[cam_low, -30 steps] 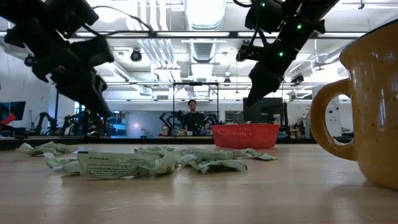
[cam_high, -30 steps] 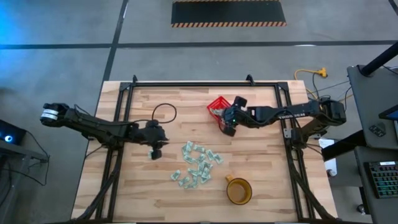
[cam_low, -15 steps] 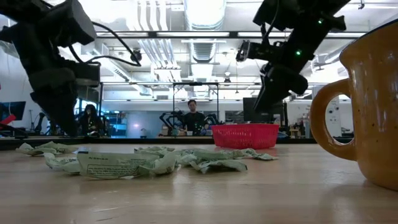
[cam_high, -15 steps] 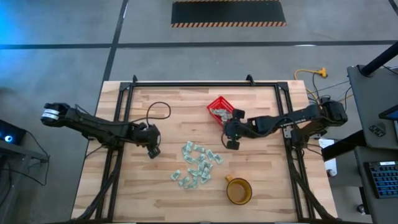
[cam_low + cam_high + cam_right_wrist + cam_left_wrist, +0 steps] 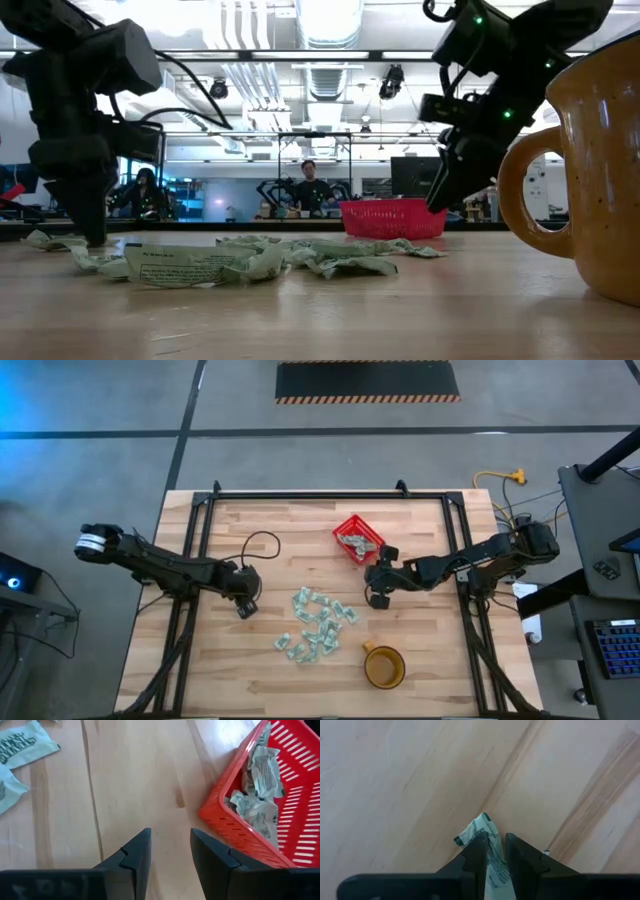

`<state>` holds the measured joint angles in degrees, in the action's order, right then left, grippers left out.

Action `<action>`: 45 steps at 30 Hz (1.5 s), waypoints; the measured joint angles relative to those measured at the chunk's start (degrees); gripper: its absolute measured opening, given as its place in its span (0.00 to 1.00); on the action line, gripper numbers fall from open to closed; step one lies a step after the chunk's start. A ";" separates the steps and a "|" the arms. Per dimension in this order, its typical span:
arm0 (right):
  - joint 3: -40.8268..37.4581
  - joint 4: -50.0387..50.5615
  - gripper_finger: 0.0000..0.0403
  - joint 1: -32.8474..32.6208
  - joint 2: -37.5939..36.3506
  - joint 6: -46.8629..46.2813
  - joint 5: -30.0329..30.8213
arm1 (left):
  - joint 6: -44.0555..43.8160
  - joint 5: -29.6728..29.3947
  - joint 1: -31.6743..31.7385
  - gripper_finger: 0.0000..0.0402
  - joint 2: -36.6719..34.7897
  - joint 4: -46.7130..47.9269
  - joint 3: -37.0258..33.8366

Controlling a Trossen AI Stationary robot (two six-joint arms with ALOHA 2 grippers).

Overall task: Pick and place Stevia / Truvia into bins
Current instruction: Put the stevia packet into the red basket

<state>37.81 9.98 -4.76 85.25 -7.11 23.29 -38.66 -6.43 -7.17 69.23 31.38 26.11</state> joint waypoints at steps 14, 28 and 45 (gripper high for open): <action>0.43 -2.03 0.28 0.00 -0.02 0.70 0.04 | 3.88 -2.10 0.03 0.01 2.76 -0.31 1.09; 1.09 -2.49 0.25 0.00 -0.02 1.39 0.09 | 36.03 -5.77 0.76 0.00 1.33 -23.03 9.61; 2.09 -2.51 0.24 -1.65 -0.39 0.43 -5.62 | 51.54 -2.92 19.10 0.00 23.64 -57.64 22.38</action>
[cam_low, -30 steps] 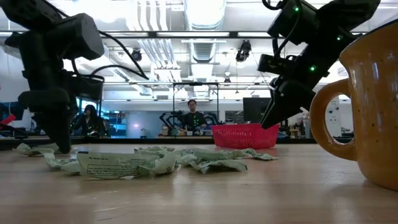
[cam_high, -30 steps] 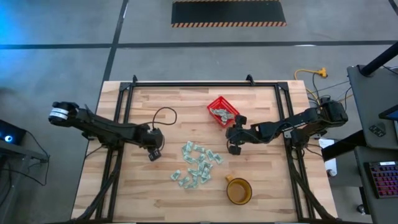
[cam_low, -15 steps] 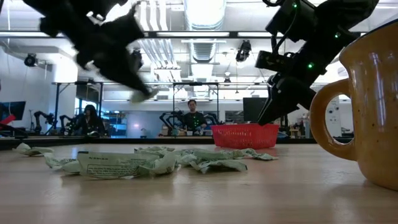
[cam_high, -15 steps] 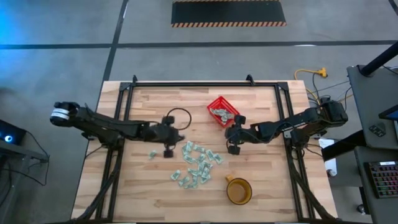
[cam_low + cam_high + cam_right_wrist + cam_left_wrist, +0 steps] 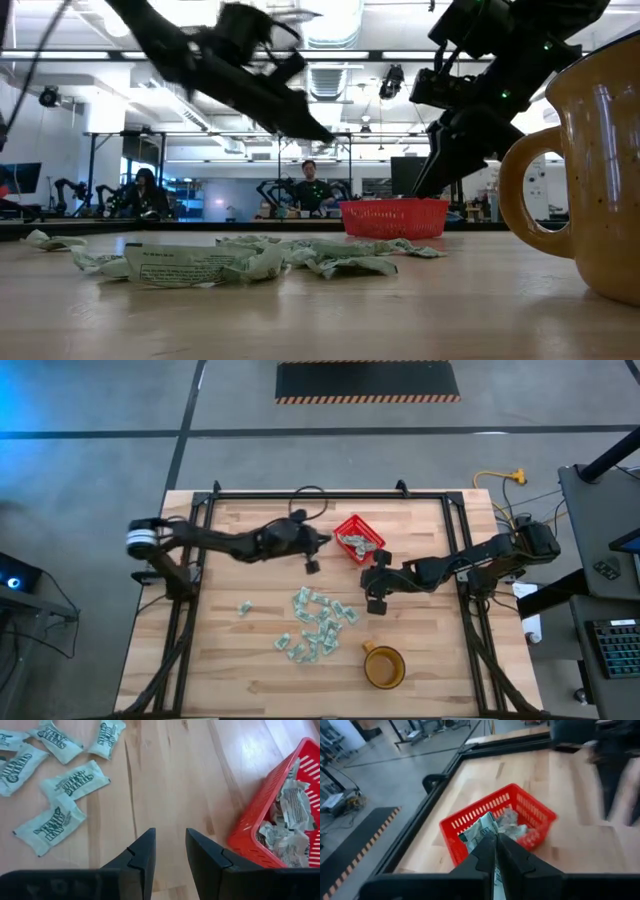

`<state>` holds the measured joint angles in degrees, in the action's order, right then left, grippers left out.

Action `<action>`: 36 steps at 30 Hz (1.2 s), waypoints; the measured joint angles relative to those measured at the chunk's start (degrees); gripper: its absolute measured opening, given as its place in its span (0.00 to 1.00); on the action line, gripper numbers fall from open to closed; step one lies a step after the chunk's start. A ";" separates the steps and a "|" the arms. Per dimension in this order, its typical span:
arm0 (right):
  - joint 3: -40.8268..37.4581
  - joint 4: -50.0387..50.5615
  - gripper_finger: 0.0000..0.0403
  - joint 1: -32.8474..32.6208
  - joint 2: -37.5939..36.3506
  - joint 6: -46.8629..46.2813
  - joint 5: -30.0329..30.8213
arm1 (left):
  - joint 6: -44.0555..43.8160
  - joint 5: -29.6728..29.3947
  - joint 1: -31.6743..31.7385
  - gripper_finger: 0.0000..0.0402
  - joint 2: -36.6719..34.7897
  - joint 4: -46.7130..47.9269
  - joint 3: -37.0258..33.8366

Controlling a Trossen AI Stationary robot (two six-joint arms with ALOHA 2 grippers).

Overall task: Pick and place Stevia / Truvia into bins
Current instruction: Put the stevia packet into the red basket

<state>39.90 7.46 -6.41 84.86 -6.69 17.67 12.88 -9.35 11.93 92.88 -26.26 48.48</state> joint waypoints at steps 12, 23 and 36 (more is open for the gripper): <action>0.00 0.73 0.21 -0.38 -0.02 -0.67 -0.17 | -0.49 0.69 1.73 0.00 17.73 4.14 18.54; -0.02 0.79 0.20 -0.48 -0.02 -0.45 -0.15 | -0.09 0.44 2.27 0.24 20.84 12.10 24.48; -0.17 -2.09 0.18 -0.59 0.50 -2.70 -10.64 | -0.61 2.74 -1.44 0.39 6.88 43.39 20.53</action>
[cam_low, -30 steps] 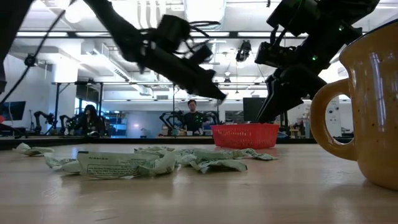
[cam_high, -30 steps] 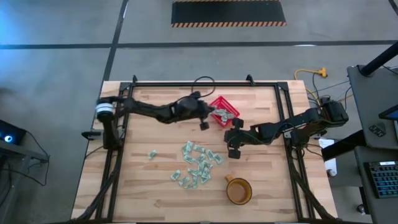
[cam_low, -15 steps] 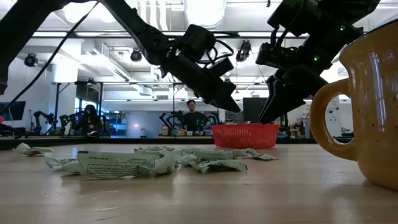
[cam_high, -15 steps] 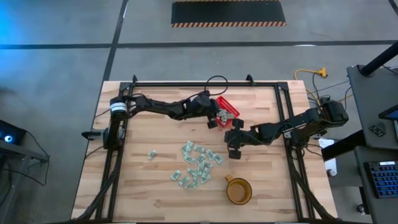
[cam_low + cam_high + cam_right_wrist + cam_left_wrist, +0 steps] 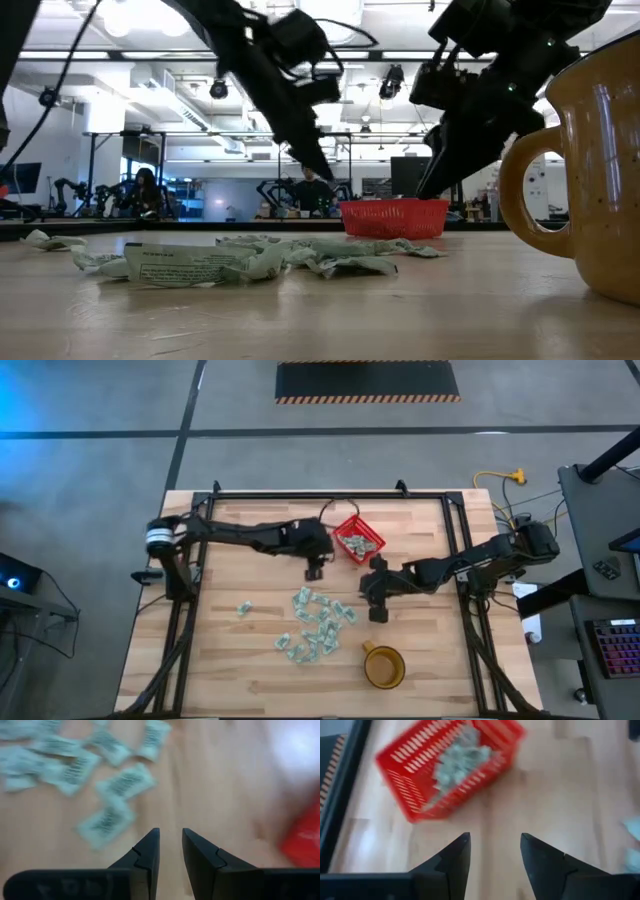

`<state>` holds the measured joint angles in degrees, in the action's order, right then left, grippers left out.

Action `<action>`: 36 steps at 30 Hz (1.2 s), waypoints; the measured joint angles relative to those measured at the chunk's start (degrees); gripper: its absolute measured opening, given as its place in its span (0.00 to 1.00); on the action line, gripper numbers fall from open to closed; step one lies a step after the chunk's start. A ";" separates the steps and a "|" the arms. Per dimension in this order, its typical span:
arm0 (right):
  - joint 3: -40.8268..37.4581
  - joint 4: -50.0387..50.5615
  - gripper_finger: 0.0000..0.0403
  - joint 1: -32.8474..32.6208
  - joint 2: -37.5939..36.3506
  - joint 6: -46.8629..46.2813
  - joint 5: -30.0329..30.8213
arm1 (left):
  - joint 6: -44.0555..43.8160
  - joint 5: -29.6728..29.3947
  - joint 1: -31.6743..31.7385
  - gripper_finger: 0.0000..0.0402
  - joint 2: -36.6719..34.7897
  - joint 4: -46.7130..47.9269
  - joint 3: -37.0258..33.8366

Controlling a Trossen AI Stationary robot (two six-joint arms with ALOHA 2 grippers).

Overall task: Pick and place Stevia / Truvia into bins
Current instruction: Put the stevia packet into the red basket

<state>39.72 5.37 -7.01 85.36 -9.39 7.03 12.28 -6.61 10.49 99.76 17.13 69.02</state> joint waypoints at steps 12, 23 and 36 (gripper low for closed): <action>0.87 -10.53 0.18 -0.94 9.54 4.66 -10.34 | -7.53 -0.15 -6.27 0.39 -19.21 -5.23 -22.03; 5.92 -10.60 0.26 -0.86 15.02 8.03 -8.37 | -10.58 -2.06 -6.39 0.39 -32.92 -12.35 -33.14; 5.57 -6.85 0.36 -0.85 14.99 6.82 -8.33 | -10.60 -2.51 -6.44 0.39 -33.04 -12.39 -33.57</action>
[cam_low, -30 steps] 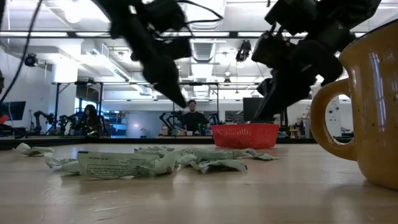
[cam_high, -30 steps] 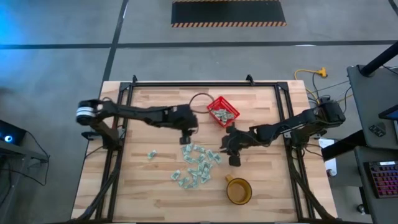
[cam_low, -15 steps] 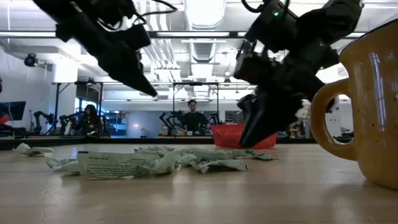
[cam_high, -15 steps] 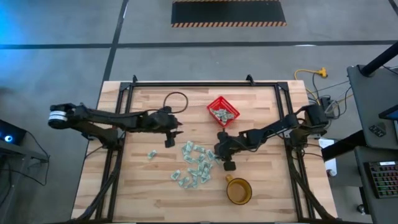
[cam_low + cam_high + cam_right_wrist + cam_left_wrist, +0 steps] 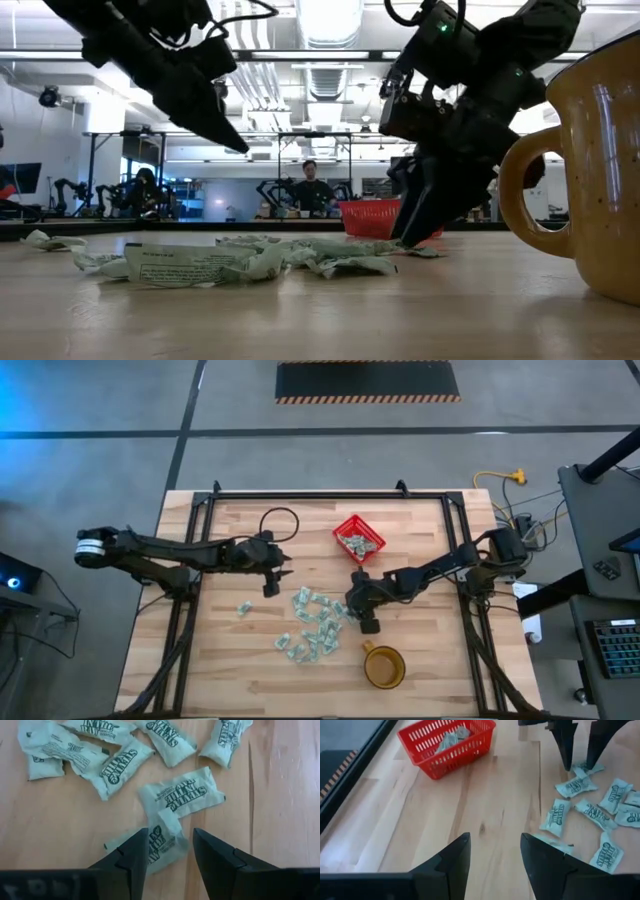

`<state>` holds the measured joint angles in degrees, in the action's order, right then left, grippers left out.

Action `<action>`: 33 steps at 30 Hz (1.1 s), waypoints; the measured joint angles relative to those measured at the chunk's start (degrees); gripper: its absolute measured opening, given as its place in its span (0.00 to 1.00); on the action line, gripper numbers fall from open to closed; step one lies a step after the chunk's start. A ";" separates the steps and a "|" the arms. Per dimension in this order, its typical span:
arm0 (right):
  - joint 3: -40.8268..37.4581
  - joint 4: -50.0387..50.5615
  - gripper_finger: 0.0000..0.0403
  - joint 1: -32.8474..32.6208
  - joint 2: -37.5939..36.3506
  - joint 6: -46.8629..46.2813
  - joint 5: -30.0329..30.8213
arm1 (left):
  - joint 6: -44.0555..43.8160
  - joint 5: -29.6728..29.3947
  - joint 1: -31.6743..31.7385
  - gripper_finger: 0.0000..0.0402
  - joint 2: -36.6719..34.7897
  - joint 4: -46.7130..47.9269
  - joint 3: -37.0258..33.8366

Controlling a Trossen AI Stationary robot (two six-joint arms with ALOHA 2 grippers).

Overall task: Pick and place Stevia / Truvia into bins
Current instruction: Put the stevia packet into the red basket

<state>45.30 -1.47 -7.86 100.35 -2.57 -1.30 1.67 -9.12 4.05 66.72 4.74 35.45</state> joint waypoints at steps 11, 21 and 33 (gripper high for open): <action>0.54 1.73 0.10 0.00 -0.10 2.89 0.15 | 0.02 0.01 0.02 0.39 0.33 -1.23 0.02; 4.72 5.65 0.03 -0.02 -1.92 5.67 10.06 | 0.15 0.01 0.02 0.39 0.37 -1.21 -0.22; 9.90 16.75 0.03 1.42 -5.95 5.60 52.22 | 0.15 0.01 0.04 0.39 0.43 -1.28 -0.92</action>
<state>55.20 15.28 -6.44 94.40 3.03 50.92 1.83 -9.10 4.10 67.16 3.46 34.53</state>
